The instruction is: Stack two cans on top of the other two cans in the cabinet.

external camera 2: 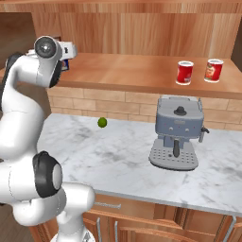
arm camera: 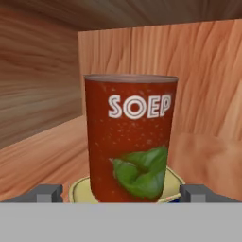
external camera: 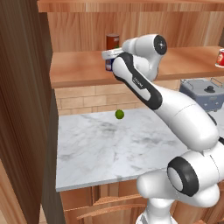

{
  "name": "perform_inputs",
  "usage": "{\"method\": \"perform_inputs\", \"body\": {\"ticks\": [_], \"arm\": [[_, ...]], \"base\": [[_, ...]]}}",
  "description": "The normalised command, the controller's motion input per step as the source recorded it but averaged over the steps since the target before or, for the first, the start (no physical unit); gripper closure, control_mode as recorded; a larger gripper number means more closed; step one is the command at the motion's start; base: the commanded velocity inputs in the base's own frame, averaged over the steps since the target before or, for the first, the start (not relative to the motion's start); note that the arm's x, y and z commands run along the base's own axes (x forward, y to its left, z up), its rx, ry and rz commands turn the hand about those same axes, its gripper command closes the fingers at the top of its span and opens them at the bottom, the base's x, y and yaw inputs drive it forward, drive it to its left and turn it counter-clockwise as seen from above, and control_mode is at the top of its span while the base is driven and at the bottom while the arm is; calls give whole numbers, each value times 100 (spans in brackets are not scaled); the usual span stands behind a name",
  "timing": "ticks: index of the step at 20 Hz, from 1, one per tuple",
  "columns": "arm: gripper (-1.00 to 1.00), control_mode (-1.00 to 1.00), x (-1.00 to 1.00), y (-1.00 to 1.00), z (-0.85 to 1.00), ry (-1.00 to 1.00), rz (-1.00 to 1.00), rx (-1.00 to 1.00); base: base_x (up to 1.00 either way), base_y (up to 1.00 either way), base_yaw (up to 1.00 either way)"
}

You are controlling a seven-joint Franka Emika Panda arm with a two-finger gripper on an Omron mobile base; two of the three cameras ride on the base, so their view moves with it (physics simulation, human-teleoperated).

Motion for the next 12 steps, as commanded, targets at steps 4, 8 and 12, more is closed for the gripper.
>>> {"method": "perform_inputs", "body": {"ticks": [4,8,12], "arm": [[-100,-100,-24,0,0,0,0,2],[-100,-100,-24,-2,0,0,0,2],[-100,-100,-28,-11,0,0,-1,0]], "base": [[0,0,0],[0,0,0],[0,0,0]]}}
